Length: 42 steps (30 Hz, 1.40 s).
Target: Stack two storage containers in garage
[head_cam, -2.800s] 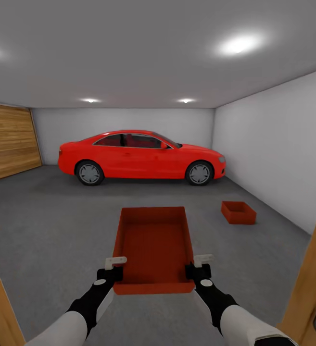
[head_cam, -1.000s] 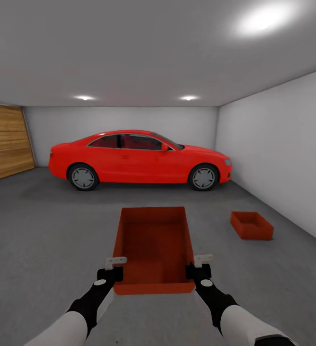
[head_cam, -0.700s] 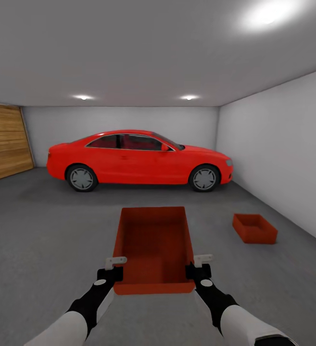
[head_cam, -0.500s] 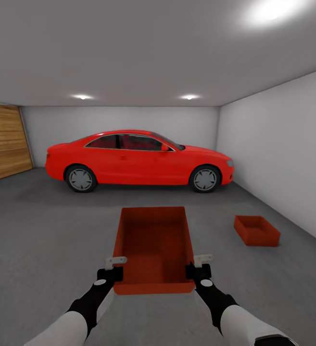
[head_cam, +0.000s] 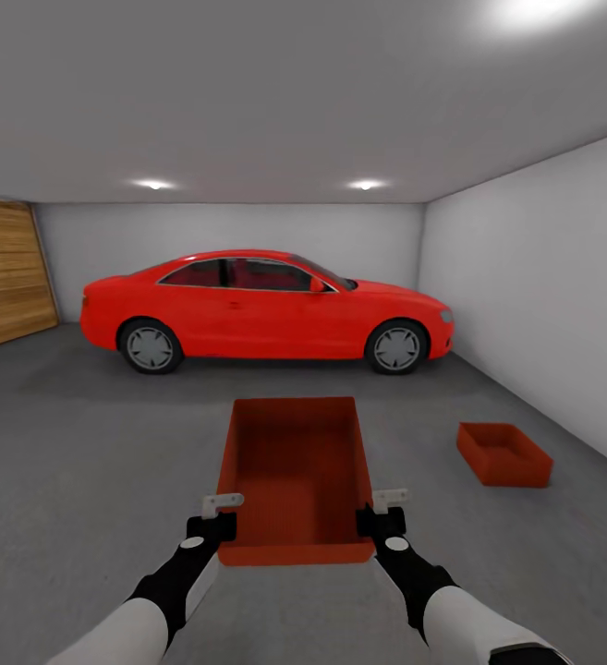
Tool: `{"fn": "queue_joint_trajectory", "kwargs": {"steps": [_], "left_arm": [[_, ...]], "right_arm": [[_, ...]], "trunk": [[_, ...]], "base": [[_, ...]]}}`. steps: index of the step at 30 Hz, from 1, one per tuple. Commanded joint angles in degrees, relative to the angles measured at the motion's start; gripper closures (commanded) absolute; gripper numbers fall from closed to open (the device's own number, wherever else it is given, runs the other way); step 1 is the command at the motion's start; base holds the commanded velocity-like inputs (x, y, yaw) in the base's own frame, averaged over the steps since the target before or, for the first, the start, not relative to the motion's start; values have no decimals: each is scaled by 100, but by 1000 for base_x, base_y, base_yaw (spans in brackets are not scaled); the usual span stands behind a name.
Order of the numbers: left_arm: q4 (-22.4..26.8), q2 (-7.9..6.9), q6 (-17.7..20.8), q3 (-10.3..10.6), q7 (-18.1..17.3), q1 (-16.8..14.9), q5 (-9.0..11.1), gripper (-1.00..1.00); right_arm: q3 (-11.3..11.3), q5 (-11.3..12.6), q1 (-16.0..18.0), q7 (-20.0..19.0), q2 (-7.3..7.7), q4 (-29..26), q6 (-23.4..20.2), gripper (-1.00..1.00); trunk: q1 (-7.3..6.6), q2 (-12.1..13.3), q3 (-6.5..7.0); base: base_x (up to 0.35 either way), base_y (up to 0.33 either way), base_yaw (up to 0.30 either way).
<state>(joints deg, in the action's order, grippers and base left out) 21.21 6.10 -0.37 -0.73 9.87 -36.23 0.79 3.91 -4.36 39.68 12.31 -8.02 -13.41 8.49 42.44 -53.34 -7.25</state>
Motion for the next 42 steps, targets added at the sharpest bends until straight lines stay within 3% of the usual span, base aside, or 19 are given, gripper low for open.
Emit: {"fn": "queue_joint_trajectory", "kwargs": {"steps": [1, 42], "left_arm": [[41, -215, -279, -85, 85, -7, -79, 100], [41, -215, -279, -85, 85, -7, -79, 100]], "right_arm": [[-48, 15, 4, 52, 47, 22, 9, 100], [-48, 15, 4, 52, 48, 22, -6, 100]], "trunk": [[4, -7, -9], [4, -7, -9]], "base": [[322, 0, 0], [322, 0, 0]]}}
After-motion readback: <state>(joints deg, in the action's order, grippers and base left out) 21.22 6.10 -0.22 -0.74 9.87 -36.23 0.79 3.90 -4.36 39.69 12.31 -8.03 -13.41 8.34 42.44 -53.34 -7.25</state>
